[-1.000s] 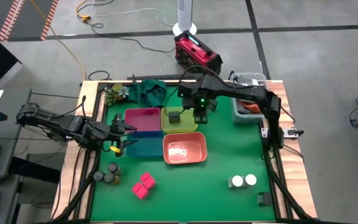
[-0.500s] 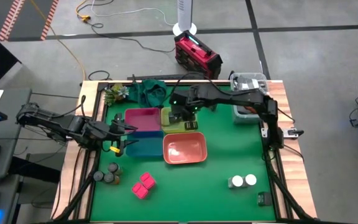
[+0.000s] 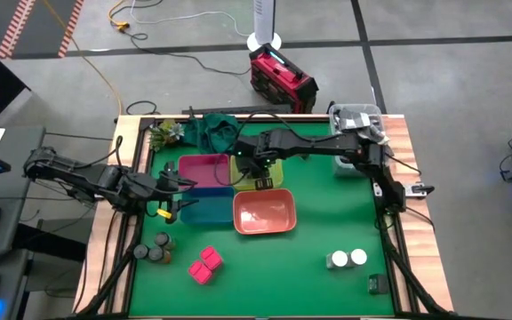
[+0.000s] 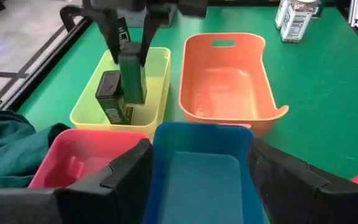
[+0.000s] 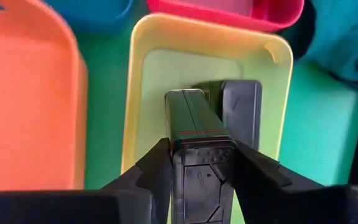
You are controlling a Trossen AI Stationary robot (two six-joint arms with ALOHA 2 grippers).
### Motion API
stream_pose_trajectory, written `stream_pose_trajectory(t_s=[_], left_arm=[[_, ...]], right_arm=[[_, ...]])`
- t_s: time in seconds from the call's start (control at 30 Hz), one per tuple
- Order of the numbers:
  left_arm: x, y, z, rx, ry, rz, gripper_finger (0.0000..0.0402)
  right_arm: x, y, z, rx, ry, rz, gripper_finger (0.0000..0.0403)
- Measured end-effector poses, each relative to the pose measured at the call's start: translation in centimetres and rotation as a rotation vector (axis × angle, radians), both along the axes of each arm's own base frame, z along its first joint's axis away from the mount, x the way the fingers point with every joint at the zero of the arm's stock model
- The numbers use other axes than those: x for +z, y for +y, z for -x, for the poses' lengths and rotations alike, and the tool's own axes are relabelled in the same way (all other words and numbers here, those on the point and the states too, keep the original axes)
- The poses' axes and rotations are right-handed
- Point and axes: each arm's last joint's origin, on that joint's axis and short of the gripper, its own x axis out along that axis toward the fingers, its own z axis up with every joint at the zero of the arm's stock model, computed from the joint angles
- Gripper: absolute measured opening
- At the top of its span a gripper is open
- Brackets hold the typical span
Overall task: Sort spices by type
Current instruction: Put the top left black seasoning can into the yellow bin, then put the top black seasoning can into the yellow bin
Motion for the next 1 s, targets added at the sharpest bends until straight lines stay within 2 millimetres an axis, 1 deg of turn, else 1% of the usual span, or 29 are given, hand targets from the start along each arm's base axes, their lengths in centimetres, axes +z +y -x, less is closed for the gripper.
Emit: stream_pose_trajectory(t_s=[0.13, 0.33, 0.43, 0.57, 0.67, 0.8, 0.9, 1.0], left_arm=[[0.0, 0.0, 0.0, 0.0, 0.0, -0.005, 0.0245], [0.0, 0.0, 0.0, 0.001, 0.001, -0.008, 0.0245], [0.0, 0.0, 0.0, 0.001, 0.005, -0.009, 0.0245], [-0.1, 0.0, 0.1, 0.001, 0.017, -0.012, 0.0245], [-0.1, 0.0, 0.1, 0.002, 0.018, -0.012, 0.0245], [-0.1, 0.0, 0.1, 0.003, 0.018, -0.012, 0.0245], [-0.2, 0.0, 0.1, 0.002, 0.019, -0.012, 0.0245], [-0.2, 0.0, 0.1, 0.003, 0.02, -0.012, 0.0245]], right_arm=[[-1.1, -0.2, -0.7, 0.0, -0.01, -0.006, 0.0185], [-3.4, 0.1, -2.0, 0.035, -0.008, -0.037, 0.0225], [-3.8, 0.0, -2.1, 0.033, 0.001, -0.041, 0.0244], [-3.6, 0.0, -2.0, 0.029, -0.006, -0.041, 0.0259], [-2.5, 0.1, -1.7, 0.029, -0.028, -0.037, 0.026], [0.1, 0.2, -0.8, 0.021, -0.074, -0.017, 0.0261], [2.1, 0.3, 0.6, 0.001, -0.07, -0.008, 0.0261], [4.2, -0.3, 2.6, -0.06, -0.032, 0.03, 0.0261]])
